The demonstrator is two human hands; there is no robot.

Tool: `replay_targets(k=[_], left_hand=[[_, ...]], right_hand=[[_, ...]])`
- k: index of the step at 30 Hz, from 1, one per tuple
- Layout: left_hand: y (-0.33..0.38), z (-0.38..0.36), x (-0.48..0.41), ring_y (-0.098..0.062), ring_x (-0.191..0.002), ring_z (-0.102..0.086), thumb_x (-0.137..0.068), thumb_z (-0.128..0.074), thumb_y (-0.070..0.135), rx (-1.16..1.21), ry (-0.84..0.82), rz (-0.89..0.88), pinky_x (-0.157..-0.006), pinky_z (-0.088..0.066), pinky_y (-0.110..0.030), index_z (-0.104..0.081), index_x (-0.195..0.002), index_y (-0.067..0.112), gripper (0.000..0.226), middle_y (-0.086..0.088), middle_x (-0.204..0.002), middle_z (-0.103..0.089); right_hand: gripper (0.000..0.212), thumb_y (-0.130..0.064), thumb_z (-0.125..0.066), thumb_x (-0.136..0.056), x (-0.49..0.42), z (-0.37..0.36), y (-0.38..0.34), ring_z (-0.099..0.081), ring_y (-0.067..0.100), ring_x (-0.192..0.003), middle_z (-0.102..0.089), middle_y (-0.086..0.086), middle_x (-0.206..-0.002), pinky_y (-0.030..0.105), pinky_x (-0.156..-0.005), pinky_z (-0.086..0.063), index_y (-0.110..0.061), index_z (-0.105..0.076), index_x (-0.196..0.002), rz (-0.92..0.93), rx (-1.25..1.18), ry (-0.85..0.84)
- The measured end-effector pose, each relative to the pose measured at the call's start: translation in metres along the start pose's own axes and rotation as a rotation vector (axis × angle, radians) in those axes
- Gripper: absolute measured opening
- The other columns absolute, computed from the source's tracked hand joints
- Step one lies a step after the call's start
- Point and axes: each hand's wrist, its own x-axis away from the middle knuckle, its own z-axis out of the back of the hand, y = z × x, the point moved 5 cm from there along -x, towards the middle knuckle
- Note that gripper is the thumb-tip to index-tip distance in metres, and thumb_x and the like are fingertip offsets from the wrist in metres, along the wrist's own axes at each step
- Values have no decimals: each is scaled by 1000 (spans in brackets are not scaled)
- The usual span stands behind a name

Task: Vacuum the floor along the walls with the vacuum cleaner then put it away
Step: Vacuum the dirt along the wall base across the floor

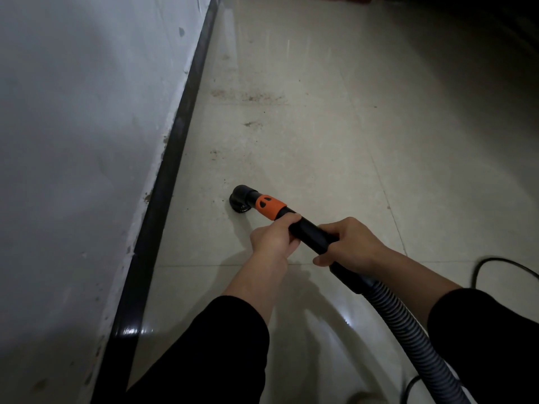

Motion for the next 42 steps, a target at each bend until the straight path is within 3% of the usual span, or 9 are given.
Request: replay_targets(k=[14,25,35,42], left_hand=[[9,25,0,-19,-85,-70,-79,-77,7,-10,9,25,-60,-56,-20,-62,-112,-3,37,-15,-96,-71],[17,45,-4,-20,-90,-68,-79,-76,8,14,39,14,-68,-55,-24,-60,-115,-2,41,-17,-102,-70],[30,64,-9,-20,-85,-68,-77,-77,6,67,105,-5,-72,-56,-25,-62,-106,-2,34,-16,-95,-69],[40,78,-19,-22,-93,-69,-77,-80,7,92,145,-51,-69,-55,-23,-62,-110,-4,39,-17,-103,-70]], right_hand=[[34,-7,-79,-73,3,-14,-20,-67,29,-86,-70,15,-91,38,-79,-56,-14,-71,-105,31,51,-70],[29,-6,-79,-72,-1,-27,-35,-61,20,-71,-63,4,-75,29,-69,-51,-15,-71,-98,63,59,-115],[39,-5,-78,-73,-14,-44,-52,-67,26,-84,-70,10,-87,38,-80,-57,-18,-72,-109,91,64,-114],[33,-5,-78,-72,-28,-57,-66,-67,27,-81,-68,12,-85,37,-77,-55,-14,-72,-104,111,48,-101]])
